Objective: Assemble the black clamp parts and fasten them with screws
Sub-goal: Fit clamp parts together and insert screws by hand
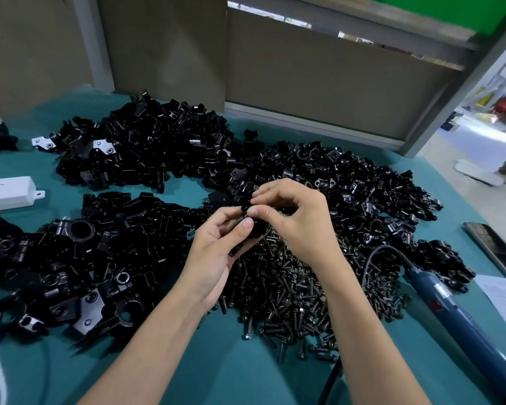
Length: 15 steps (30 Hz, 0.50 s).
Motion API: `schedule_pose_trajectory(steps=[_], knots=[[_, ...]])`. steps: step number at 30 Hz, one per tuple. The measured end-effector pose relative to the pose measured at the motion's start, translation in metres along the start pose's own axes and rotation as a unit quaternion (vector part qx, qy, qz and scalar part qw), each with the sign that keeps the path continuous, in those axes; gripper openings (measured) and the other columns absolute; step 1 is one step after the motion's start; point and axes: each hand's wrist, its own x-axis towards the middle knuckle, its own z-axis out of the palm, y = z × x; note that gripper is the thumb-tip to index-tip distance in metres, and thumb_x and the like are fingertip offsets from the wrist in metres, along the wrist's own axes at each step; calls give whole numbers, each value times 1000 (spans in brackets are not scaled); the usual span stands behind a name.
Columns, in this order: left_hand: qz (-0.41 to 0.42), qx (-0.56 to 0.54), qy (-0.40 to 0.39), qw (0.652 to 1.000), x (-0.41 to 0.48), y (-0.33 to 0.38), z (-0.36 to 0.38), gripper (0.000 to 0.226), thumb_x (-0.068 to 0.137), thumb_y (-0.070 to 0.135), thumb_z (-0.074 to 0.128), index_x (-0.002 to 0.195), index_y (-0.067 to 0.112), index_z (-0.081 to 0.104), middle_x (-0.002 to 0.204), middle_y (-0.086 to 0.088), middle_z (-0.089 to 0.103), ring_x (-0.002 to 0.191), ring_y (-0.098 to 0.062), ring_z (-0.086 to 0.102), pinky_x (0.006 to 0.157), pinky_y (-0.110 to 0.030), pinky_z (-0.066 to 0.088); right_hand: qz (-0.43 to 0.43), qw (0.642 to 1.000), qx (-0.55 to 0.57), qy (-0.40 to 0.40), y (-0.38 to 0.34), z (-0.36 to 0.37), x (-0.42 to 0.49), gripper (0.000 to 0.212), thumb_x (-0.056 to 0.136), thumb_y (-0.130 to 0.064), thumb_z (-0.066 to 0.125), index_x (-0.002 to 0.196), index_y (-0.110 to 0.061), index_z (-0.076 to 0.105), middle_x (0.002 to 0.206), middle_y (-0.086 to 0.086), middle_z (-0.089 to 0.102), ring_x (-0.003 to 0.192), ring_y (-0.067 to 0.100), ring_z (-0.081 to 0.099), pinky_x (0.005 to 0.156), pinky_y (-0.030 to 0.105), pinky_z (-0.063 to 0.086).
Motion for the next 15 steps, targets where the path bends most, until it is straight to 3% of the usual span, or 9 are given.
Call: schedule_pose_trajectory(steps=[2,5,8,10,12,14,15], knots=[[-21,-39,1,999,-2,-1,4,36,84,17,66,116,2,62,106,-10,73,102,-17,70,87,-28,58,-4,1000,6,-8,-2,-2,-9,16,84,-9,77,99,-12,74,108,-4,71,94,6,67,84,20,52],[-61,-140,3,988,-3,1,6,36,88,14,62,120,-3,59,119,-18,71,112,-26,69,87,-30,58,18,998,-57,13,4,-22,-35,39,89,-29,70,128,-23,65,126,-12,64,107,5,62,94,23,49],[-71,-199,10,977,-2,4,2,43,89,12,60,128,-5,51,122,-23,68,114,-35,68,86,-34,59,83,968,-216,100,28,-84,-74,43,88,-45,61,127,-29,61,123,-10,64,111,15,62,97,40,51],[-70,-213,18,974,0,6,0,40,88,13,60,124,-5,54,119,-23,70,109,-34,70,83,-34,60,186,906,-356,129,51,-139,-102,55,84,-60,52,125,-25,64,115,8,66,105,34,61,93,52,51],[-74,-227,28,971,1,6,0,43,87,13,61,125,-5,54,118,-24,70,109,-35,70,83,-33,60,320,814,-479,78,76,-189,-130,78,75,-75,41,129,-22,61,109,22,62,103,43,58,90,54,51],[-80,-235,34,968,1,5,0,45,87,13,61,128,-5,52,119,-24,69,111,-36,69,84,-33,60,445,731,-517,-23,93,-220,-154,89,65,-91,30,125,-32,60,103,18,60,100,41,61,87,50,53],[-82,-235,35,968,1,4,0,45,87,12,61,128,-5,52,119,-24,69,111,-36,69,84,-33,60,481,715,-504,-63,99,-226,-164,94,58,-98,23,118,-36,59,98,13,61,95,37,63,85,46,54]])
